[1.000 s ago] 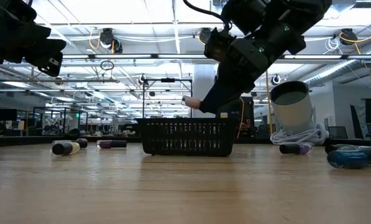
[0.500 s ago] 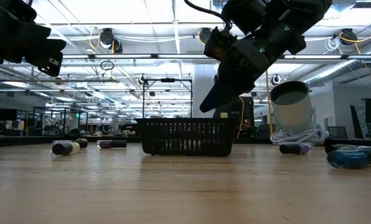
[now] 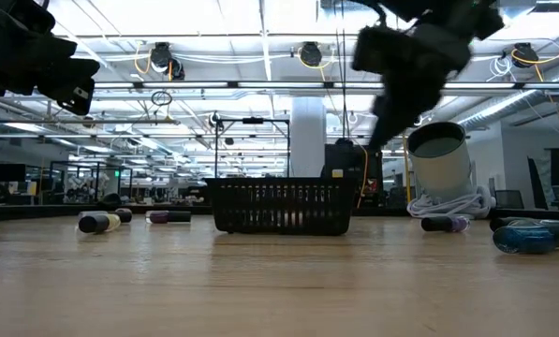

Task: Pick & Place Nail Polish
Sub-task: Put the green nail polish into the black bin

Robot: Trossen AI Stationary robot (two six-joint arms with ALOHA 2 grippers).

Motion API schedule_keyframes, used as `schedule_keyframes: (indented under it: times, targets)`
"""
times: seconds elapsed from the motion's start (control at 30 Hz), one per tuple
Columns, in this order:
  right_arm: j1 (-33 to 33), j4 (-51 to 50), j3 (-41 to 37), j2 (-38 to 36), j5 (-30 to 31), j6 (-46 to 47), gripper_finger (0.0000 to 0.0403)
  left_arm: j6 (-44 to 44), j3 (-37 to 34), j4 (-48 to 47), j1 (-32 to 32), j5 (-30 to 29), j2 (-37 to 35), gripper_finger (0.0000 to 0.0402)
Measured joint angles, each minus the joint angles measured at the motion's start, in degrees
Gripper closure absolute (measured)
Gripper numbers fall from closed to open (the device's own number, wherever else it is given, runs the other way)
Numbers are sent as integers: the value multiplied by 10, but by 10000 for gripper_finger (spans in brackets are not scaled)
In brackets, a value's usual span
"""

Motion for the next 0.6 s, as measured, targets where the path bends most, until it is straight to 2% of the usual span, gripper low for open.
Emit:
schedule_keyframes:
  times: [0.1, 0.23, 0.4, 0.6]
  targets:
    - [16, -90, 0, -19, 12, 61, 275, 0, 0, 0, 0, 0, 0, 256]
    - [36, -202, -3, -27, 15, 71, 244, 0, 0, 0, 0, 0, 0, 256]
    - [62, -183, -47, -25, 25, 81, 227, 0, 0, 0, 0, 0, 0, 256]
    - [78, -162, -97, -23, 25, 52, 232, 0, 0, 0, 0, 0, 0, 256]
